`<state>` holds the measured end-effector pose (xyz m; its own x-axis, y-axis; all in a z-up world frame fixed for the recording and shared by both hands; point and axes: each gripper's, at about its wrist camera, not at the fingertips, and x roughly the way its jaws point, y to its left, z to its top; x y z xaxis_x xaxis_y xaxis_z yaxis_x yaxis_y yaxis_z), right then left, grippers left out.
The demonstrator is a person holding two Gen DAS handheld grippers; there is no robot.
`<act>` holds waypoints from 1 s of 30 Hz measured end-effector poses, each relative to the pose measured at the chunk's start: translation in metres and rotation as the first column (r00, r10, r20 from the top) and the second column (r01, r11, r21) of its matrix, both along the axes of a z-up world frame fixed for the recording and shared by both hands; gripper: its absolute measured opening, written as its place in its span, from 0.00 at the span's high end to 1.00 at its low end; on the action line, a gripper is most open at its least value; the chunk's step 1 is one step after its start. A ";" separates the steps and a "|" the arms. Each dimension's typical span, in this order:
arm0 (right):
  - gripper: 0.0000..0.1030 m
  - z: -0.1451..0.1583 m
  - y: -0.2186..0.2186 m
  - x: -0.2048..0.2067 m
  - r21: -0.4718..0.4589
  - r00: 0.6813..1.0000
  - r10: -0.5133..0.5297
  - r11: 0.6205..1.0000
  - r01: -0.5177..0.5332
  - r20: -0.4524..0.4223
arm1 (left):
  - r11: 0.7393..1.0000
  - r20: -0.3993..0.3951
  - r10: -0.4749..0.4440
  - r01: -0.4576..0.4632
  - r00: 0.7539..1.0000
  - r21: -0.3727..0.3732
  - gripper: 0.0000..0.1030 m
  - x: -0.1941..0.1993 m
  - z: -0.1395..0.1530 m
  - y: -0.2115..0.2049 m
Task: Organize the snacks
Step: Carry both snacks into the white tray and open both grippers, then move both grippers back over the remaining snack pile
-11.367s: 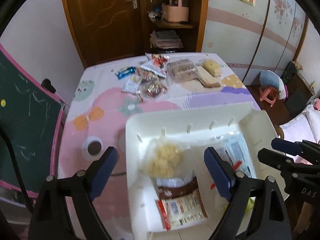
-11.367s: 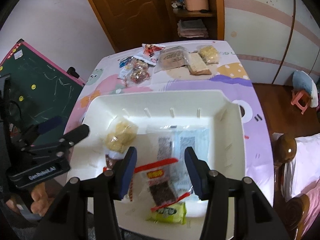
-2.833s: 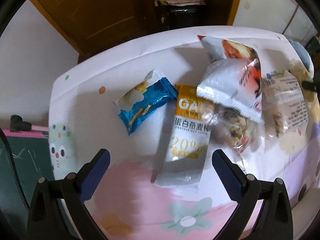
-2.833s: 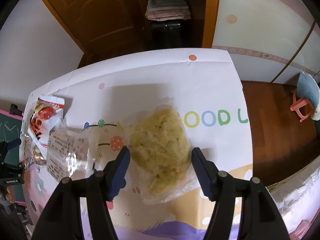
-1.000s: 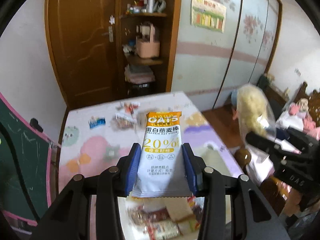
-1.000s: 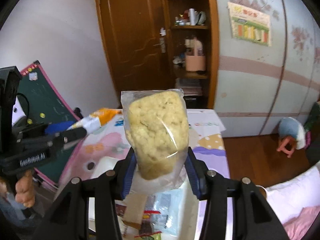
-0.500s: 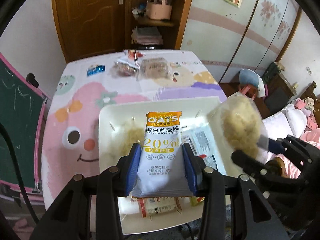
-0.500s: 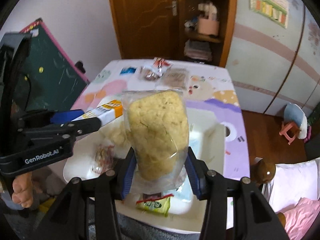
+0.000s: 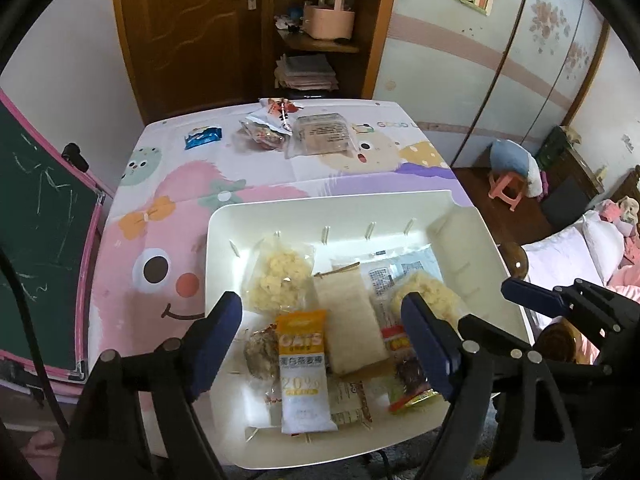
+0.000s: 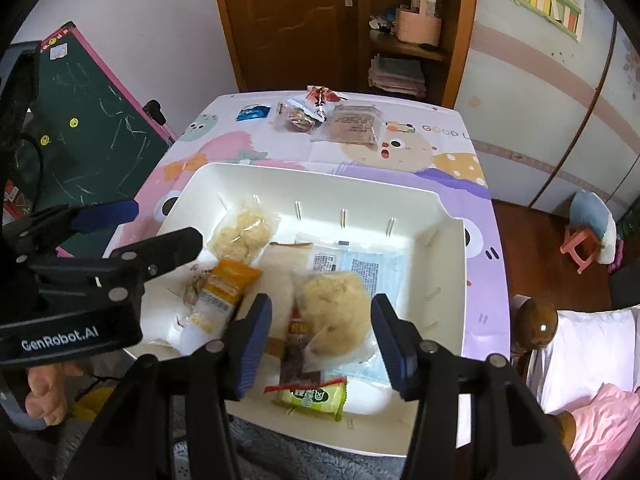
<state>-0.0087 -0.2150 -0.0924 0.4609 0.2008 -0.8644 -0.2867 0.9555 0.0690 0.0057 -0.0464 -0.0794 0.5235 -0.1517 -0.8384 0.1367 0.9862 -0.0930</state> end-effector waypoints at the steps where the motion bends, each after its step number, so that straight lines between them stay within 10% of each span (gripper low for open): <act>1: 0.49 -0.001 0.000 0.000 0.000 1.000 0.000 1.000 0.000 -0.002 | 1.000 -0.005 0.001 -0.001 1.000 -0.002 0.21 0.001 -0.001 0.001; 30: 0.49 0.007 0.001 0.008 -0.001 1.000 0.001 1.000 -0.001 0.026 | 0.999 0.112 -0.008 0.003 0.994 0.047 0.19 0.002 0.020 0.004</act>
<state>-0.0008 -0.2138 -0.0856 0.4827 0.2000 -0.8527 -0.2892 0.9554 0.0603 0.0076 -0.0425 -0.0597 0.6139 -0.1170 -0.7807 0.1494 0.9883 -0.0306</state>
